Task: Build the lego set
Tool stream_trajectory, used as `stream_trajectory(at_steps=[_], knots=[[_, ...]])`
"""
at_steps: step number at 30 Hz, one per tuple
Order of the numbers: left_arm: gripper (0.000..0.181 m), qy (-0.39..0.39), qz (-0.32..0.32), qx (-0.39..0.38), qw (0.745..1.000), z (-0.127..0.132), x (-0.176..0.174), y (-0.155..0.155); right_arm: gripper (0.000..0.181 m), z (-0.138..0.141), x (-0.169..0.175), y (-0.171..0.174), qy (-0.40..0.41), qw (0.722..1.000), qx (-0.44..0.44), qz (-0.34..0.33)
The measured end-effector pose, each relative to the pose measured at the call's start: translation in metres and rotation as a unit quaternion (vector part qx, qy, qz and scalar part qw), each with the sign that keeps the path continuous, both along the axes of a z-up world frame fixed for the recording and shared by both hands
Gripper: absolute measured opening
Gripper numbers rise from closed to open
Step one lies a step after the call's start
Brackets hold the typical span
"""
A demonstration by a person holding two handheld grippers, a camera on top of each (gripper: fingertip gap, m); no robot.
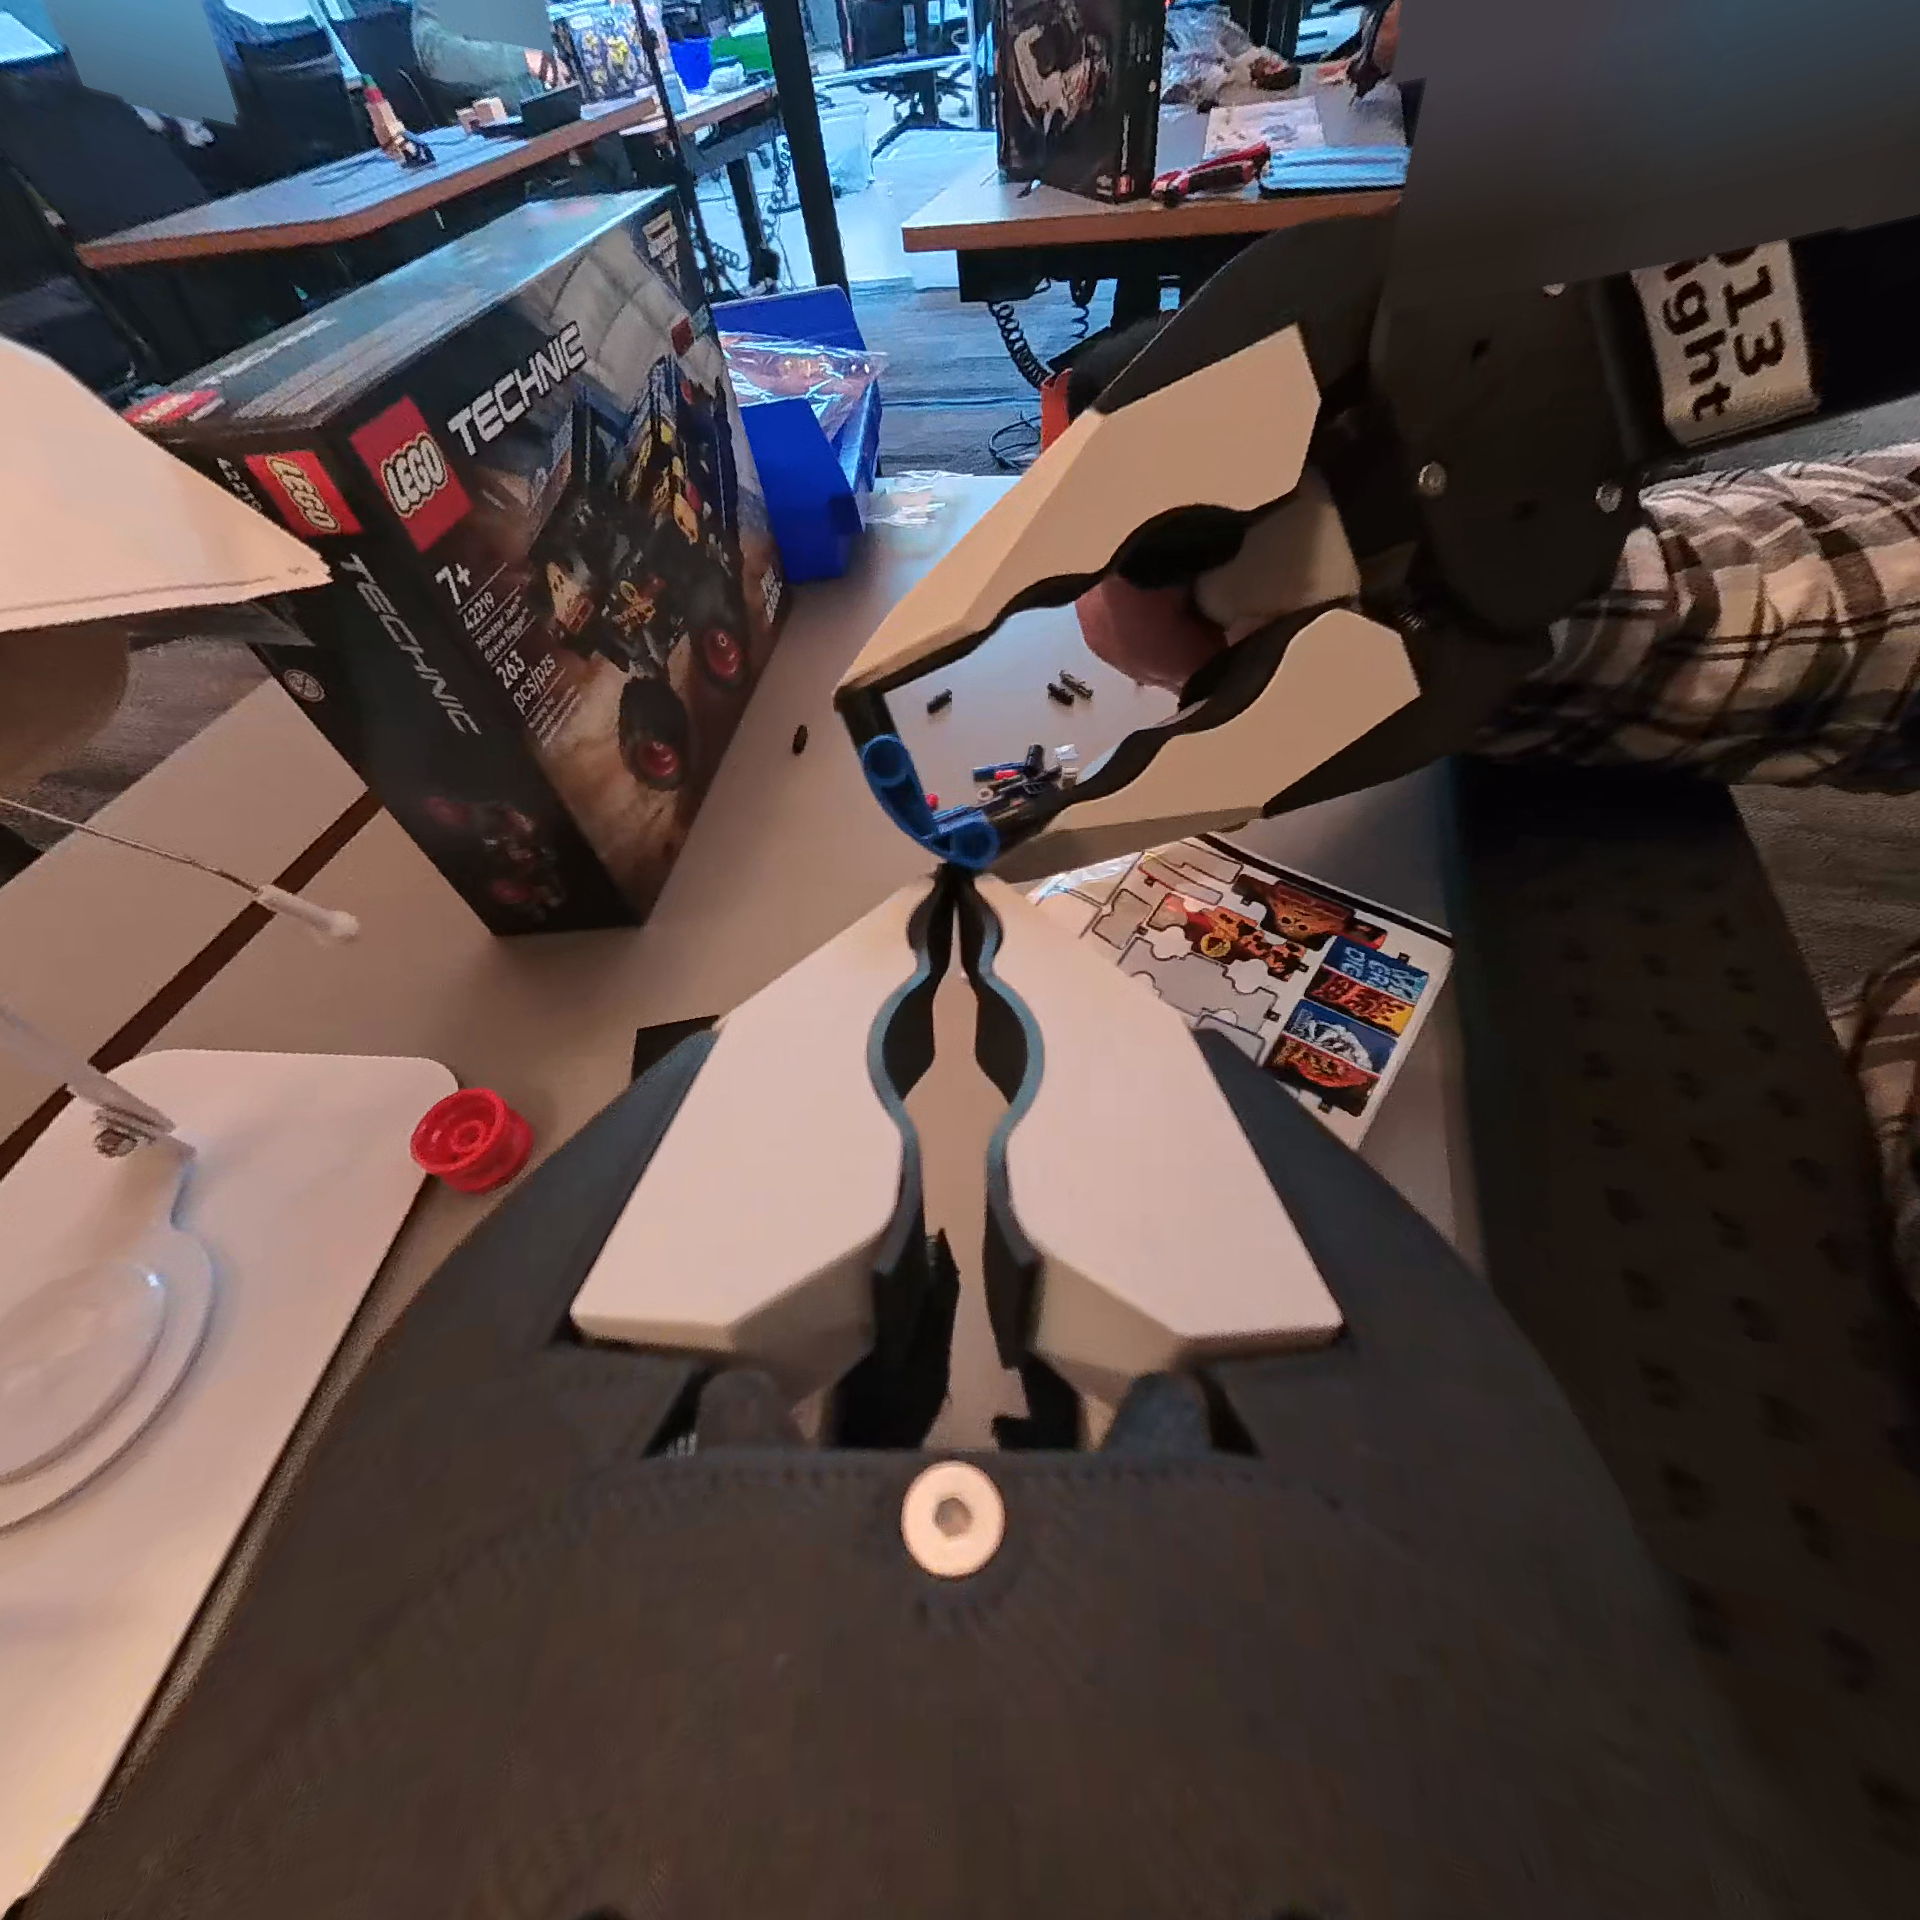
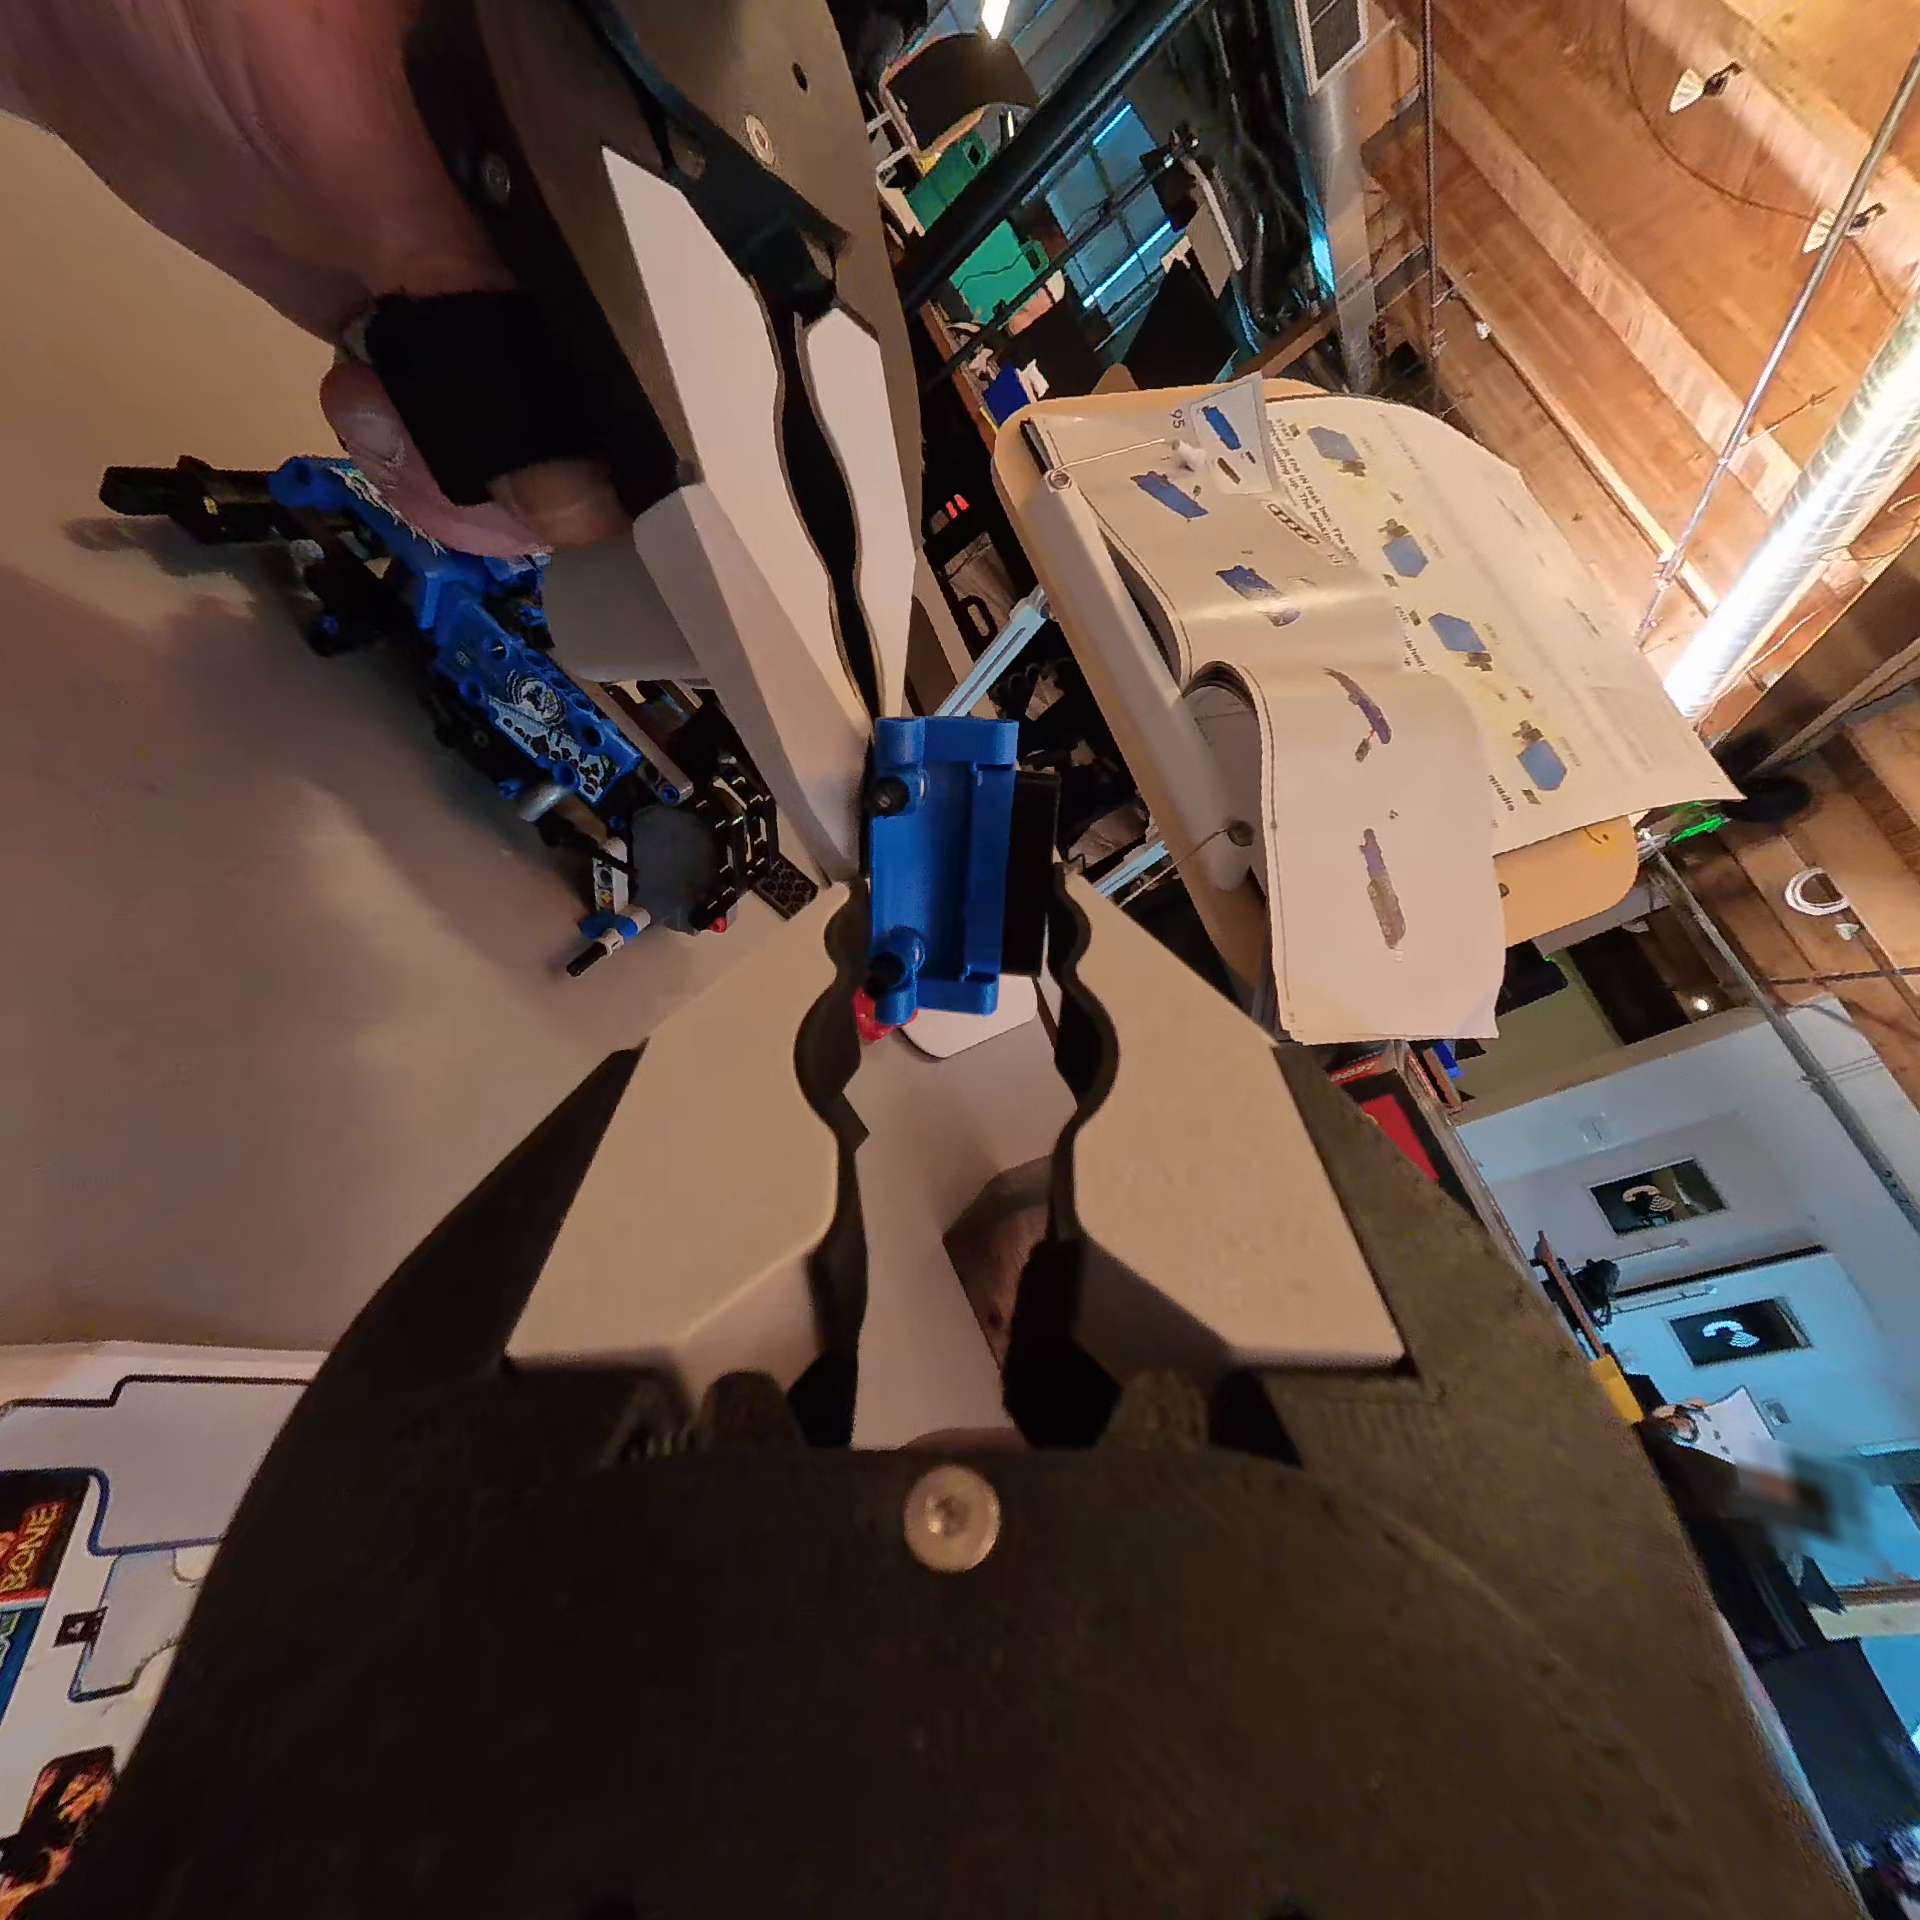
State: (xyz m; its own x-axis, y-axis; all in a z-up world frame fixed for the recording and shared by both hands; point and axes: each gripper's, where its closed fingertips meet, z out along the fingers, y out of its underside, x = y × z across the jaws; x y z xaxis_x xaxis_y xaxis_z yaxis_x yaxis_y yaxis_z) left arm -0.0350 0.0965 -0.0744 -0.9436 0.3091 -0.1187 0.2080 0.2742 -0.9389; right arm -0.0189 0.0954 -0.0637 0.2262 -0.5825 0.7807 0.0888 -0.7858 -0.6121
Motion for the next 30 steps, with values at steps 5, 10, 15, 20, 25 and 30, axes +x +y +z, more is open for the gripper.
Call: stream_trajectory(at_steps=[5,10,15,20,25,30], knots=[[0.02,0.095,-0.034,-0.002,0.995,0.006,-0.009,0.001,0.032,0.003,-0.002,0.003,-0.012,1.0,-0.01,0.002],[0.007,0.087,-0.028,-0.018,0.996,0.011,-0.007,0.001,0.032,0.009,-0.005,0.0,-0.028,1.0,-0.014,-0.002],[0.005,0.071,-0.024,-0.026,0.997,0.011,-0.006,0.0,0.032,0.01,-0.007,-0.003,-0.031,0.999,-0.012,-0.002],[0.004,0.063,-0.025,-0.033,0.997,0.012,-0.006,0.0,0.033,0.012,-0.012,-0.005,-0.035,0.999,-0.001,0.004],[0.004,0.028,-0.03,-0.035,0.999,0.01,-0.007,0.0,0.033,0.009,-0.017,-0.006,-0.012,0.999,0.042,0.032],[0.004,-0.02,-0.029,-0.034,0.999,0.005,-0.008,0.0,0.032,0.009,-0.028,-0.004,0.031,0.988,0.119,0.091]])
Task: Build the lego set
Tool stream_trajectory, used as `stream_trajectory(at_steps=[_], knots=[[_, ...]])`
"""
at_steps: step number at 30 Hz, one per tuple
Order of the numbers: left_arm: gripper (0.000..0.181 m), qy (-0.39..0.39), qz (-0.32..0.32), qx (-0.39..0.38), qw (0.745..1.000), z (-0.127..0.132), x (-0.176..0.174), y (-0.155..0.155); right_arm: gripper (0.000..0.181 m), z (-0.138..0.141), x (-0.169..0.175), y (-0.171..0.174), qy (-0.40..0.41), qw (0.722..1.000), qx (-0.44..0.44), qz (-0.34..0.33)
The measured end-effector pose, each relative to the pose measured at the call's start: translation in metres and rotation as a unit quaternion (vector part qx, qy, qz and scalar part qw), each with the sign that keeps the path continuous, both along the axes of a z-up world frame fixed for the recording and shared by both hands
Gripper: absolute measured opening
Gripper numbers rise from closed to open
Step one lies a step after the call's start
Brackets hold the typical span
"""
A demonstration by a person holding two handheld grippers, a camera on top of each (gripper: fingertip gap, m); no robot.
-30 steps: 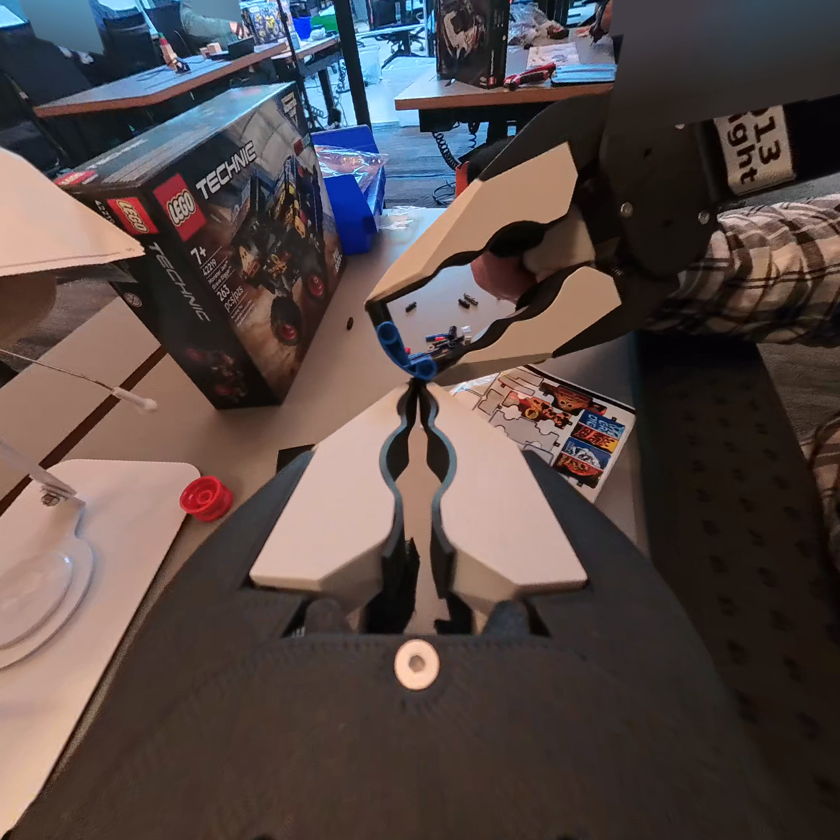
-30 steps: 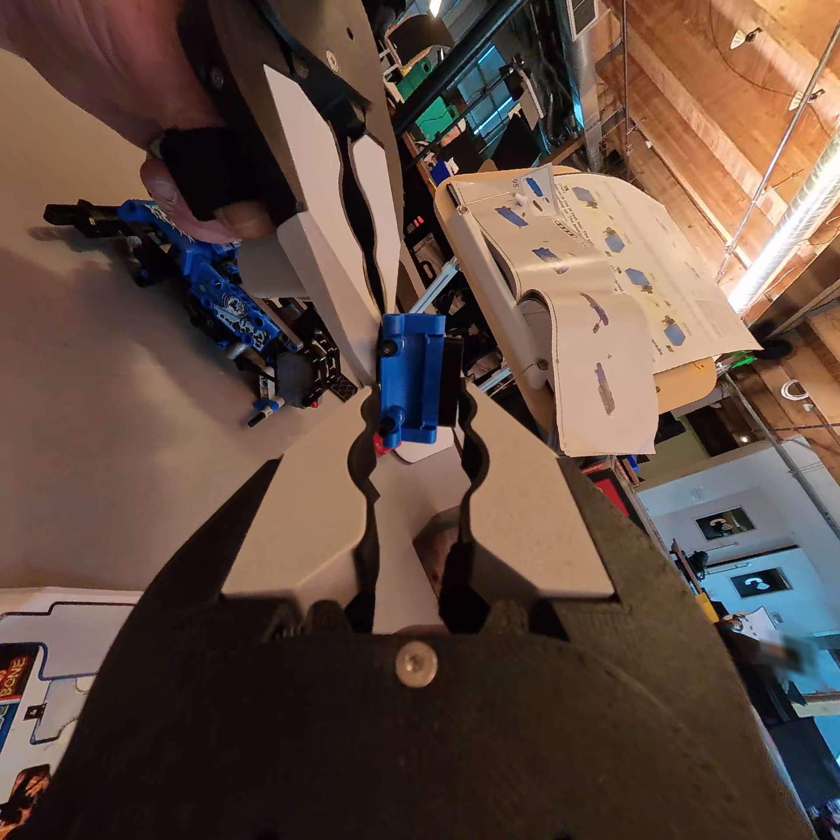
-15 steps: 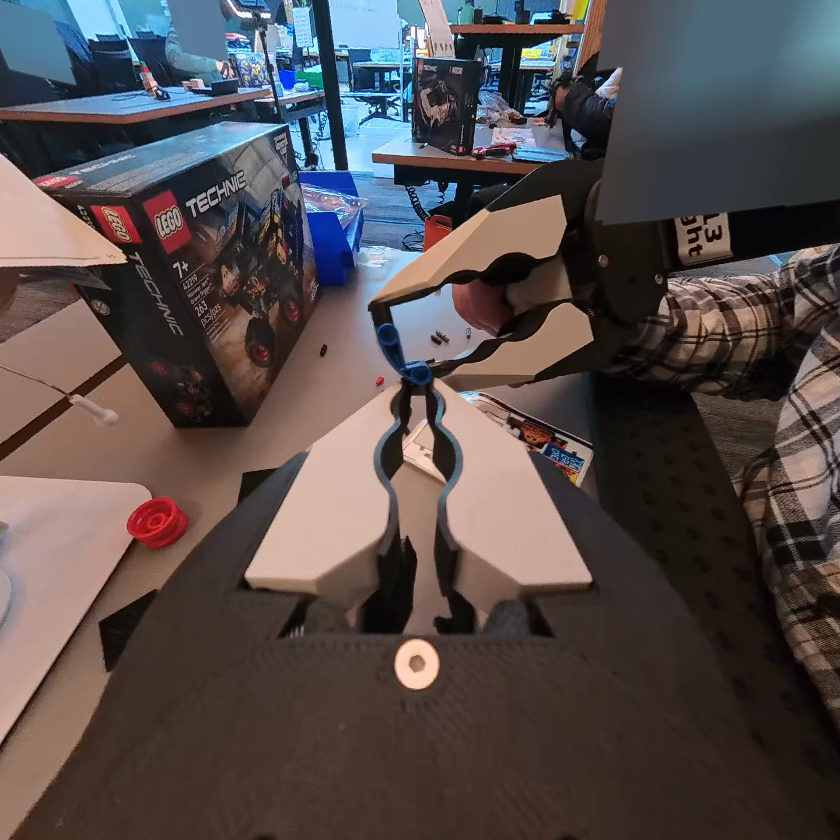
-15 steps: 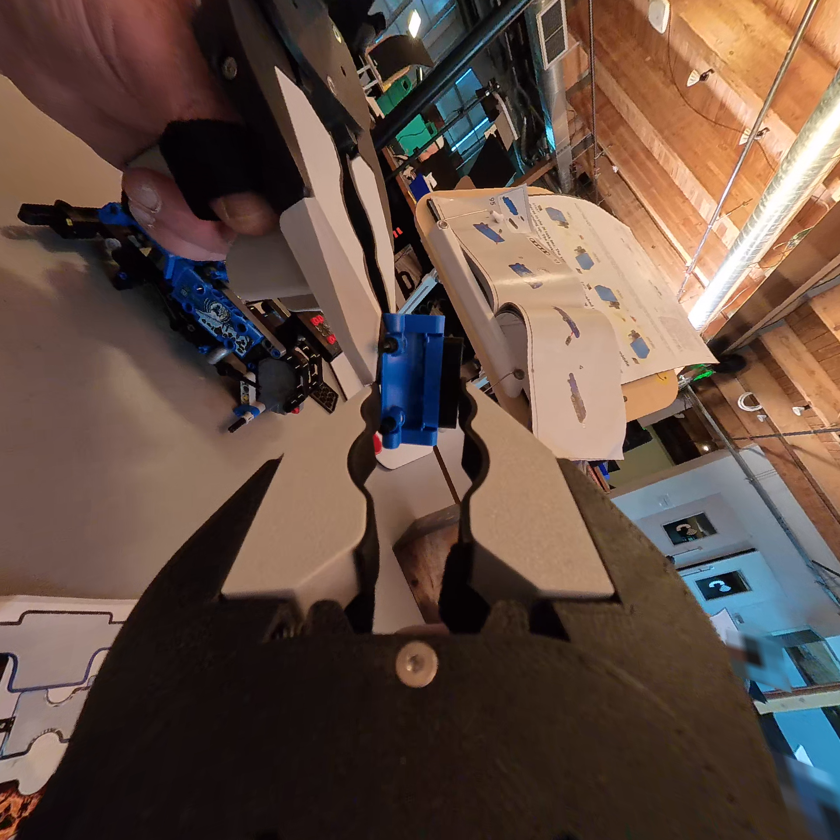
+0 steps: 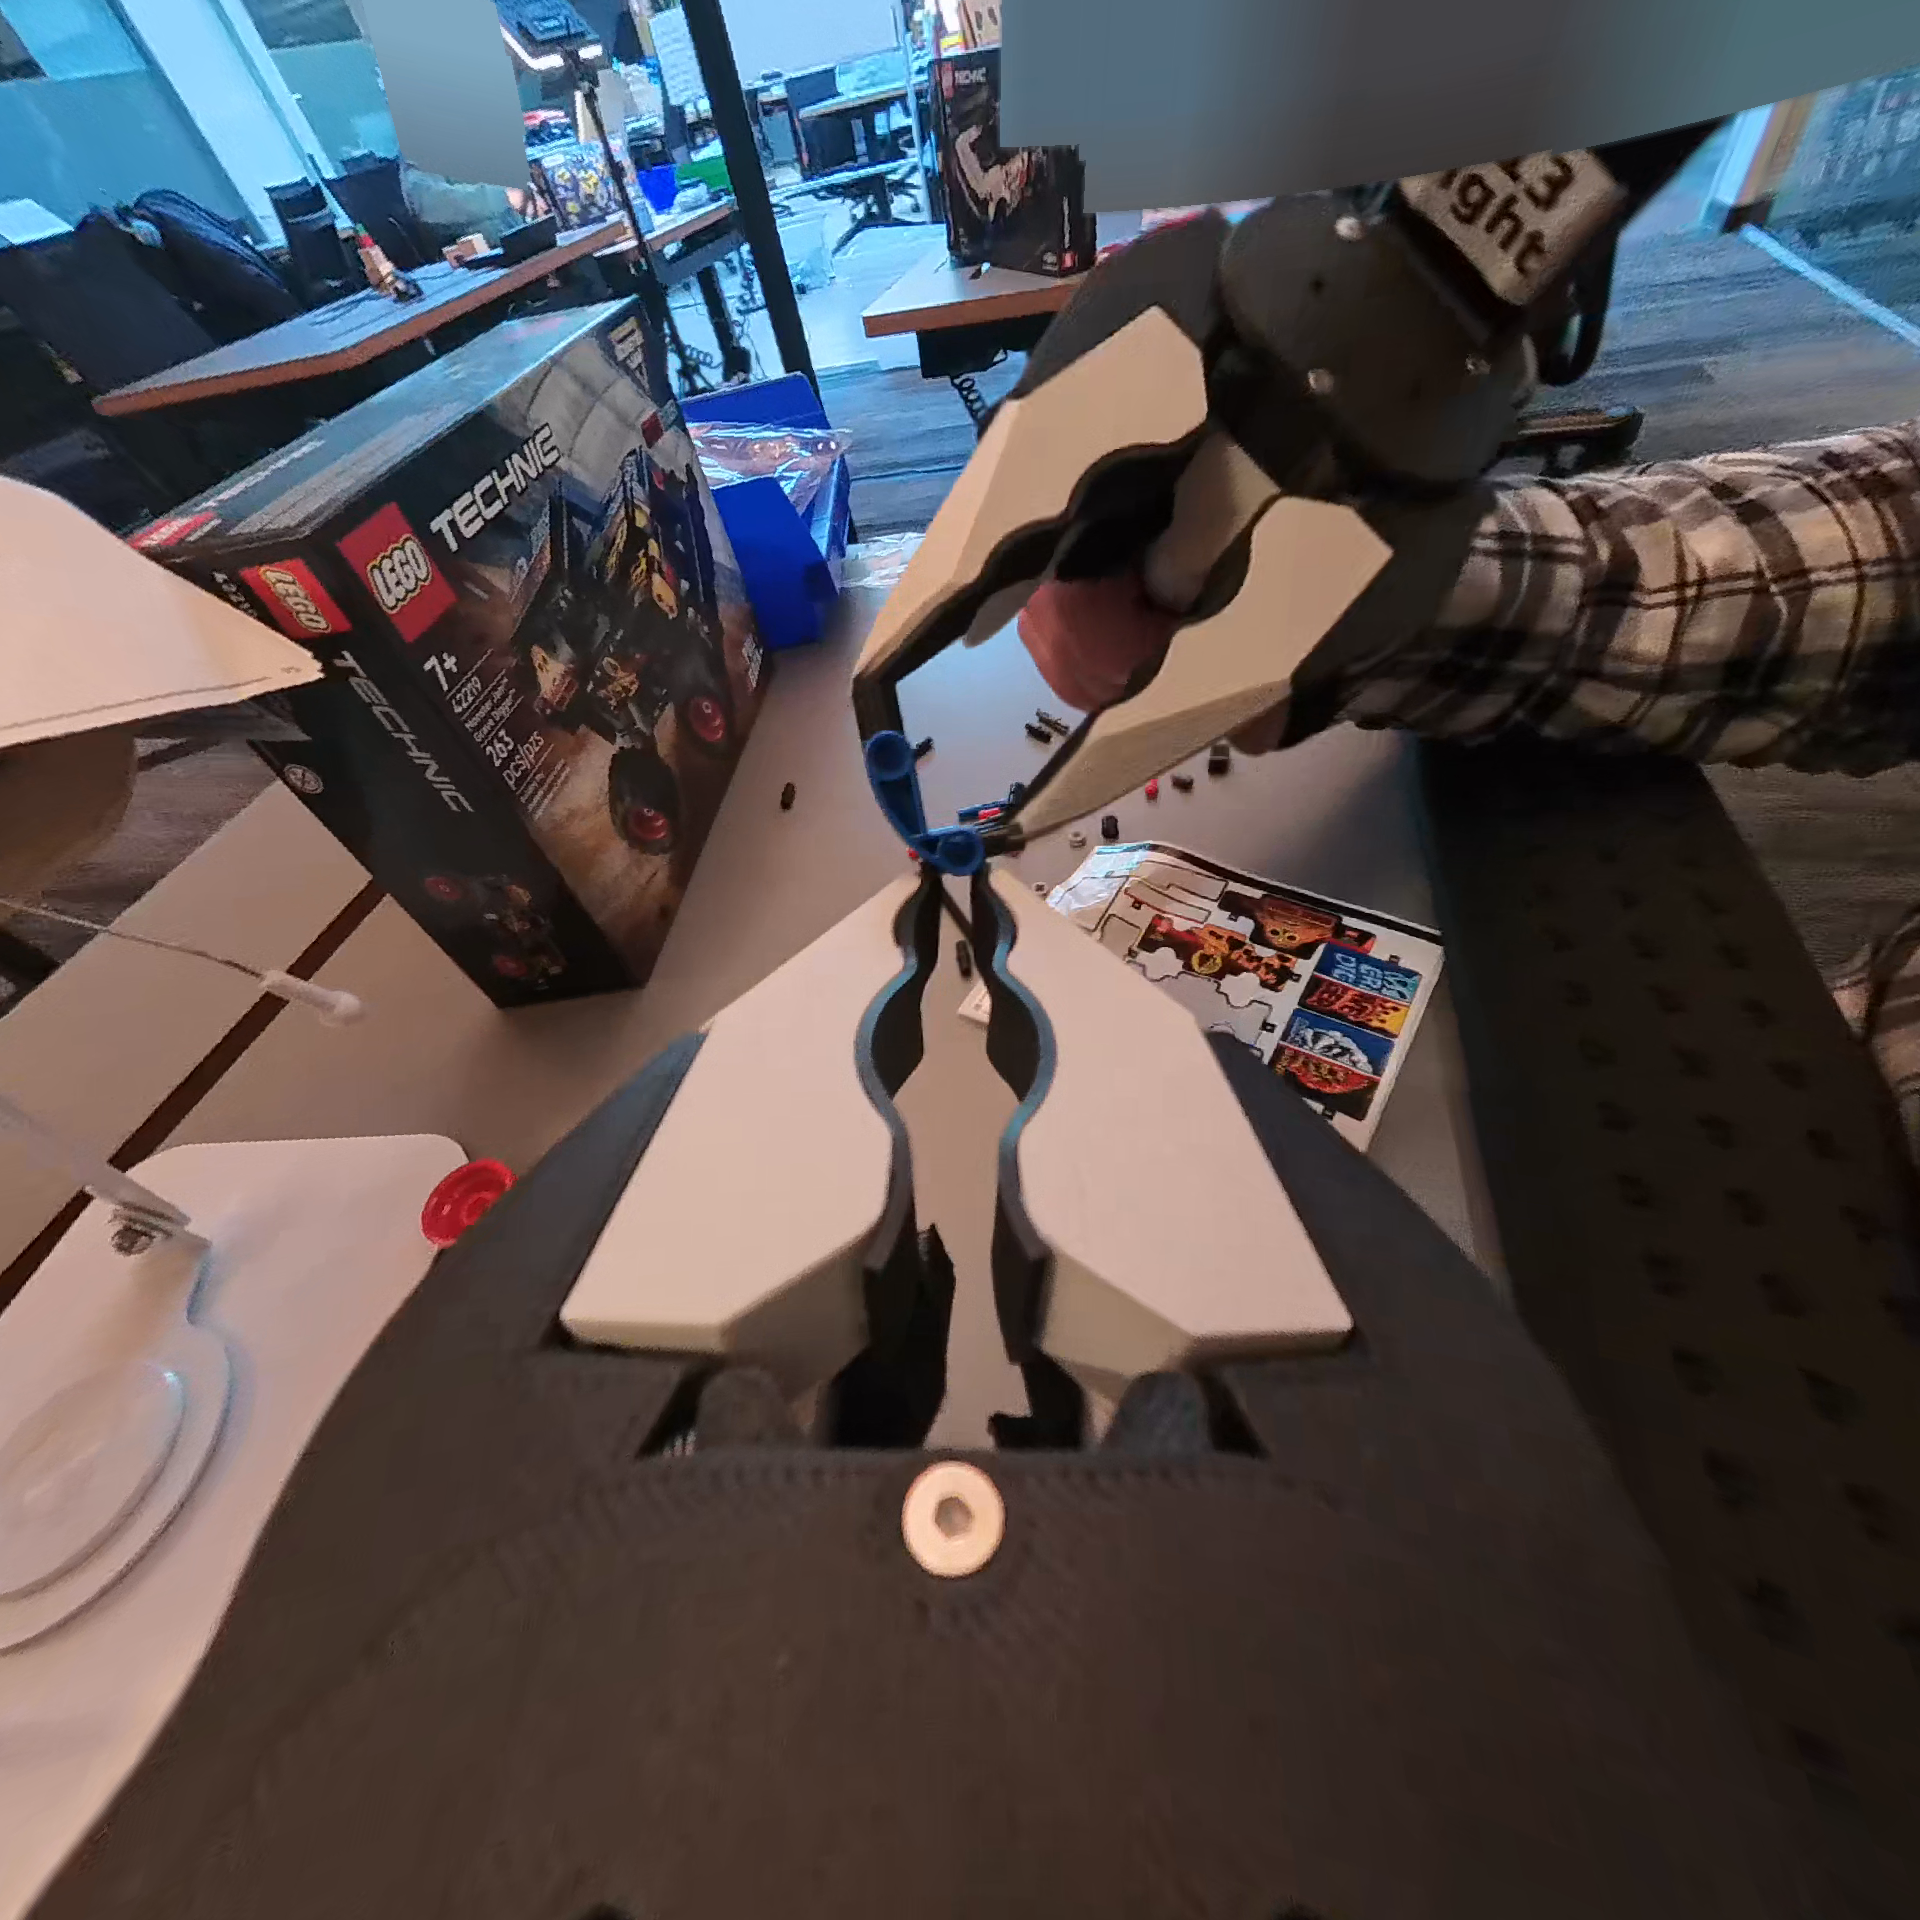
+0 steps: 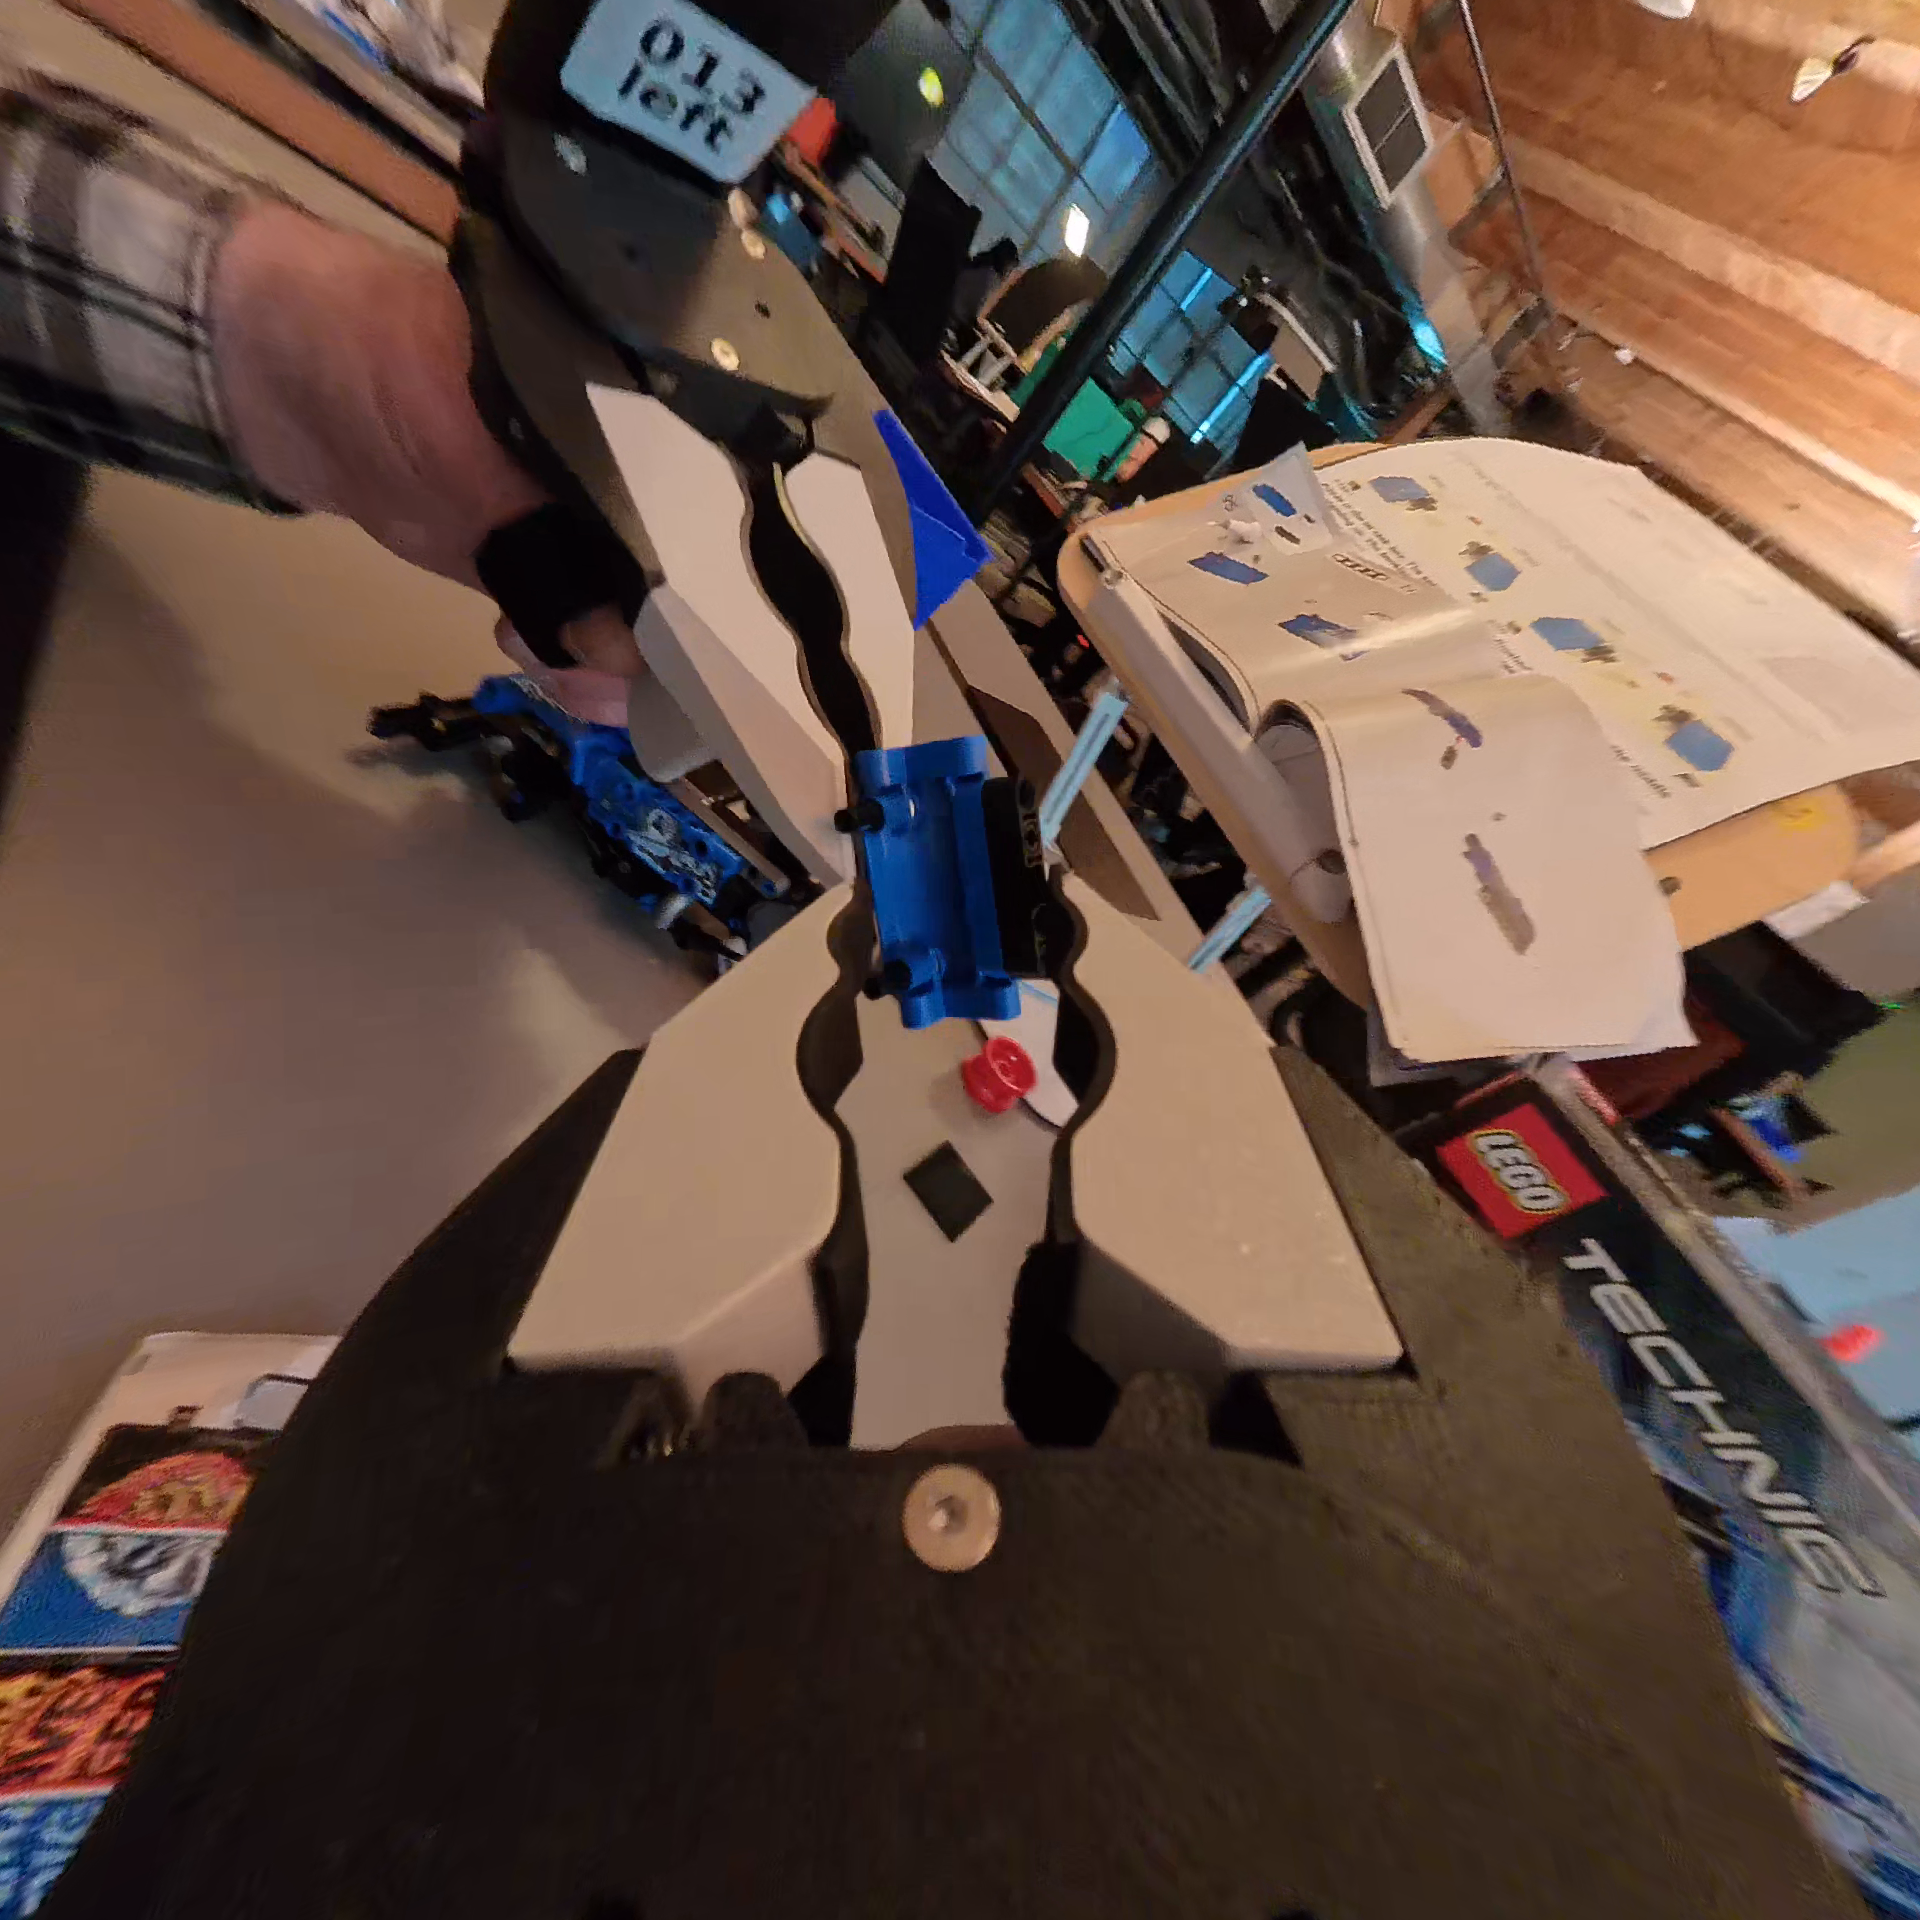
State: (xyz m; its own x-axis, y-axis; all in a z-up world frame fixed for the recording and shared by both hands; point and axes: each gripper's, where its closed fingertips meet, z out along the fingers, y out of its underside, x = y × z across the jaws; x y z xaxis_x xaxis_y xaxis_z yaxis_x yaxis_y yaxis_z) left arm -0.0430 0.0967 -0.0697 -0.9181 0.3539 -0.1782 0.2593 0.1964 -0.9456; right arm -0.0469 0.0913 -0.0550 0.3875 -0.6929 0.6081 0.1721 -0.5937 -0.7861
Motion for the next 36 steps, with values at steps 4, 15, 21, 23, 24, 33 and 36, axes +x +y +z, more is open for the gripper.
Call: stream_trajectory(at_steps=[4,15,21,23,24,33,36], knots=[[0.004,-0.024,-0.006,-0.007,1.0,0.0,-0.004,0.0,0.03,0.001,-0.003,-0.002,0.019,0.999,0.039,0.018],[0.004,-0.255,0.04,-0.039,0.965,-0.005,0.0,-0.004,0.013,0.001,-0.005,-0.004,0.016,0.999,0.019,0.021],[0.0,-0.234,0.064,-0.043,0.969,0.0,0.009,-0.005,0.006,0.001,-0.003,-0.007,0.01,1.0,0.014,0.013],[0.0,-0.23,0.066,-0.046,0.97,0.001,0.008,-0.005,0.006,0.003,-0.003,-0.007,0.007,1.0,0.021,0.012],[0.0,-0.225,0.067,-0.046,0.971,0.002,0.008,-0.006,0.006,0.004,-0.002,-0.007,0.005,1.0,0.023,0.011],[0.022,-0.158,0.062,-0.036,0.985,0.003,0.011,-0.006,0.006,0.008,0.001,-0.011,-0.007,1.0,0.027,-0.004],[0.025,-0.133,0.054,-0.031,0.989,0.002,0.009,-0.006,0.006,0.009,0.003,-0.016,-0.016,0.999,0.018,-0.021]])
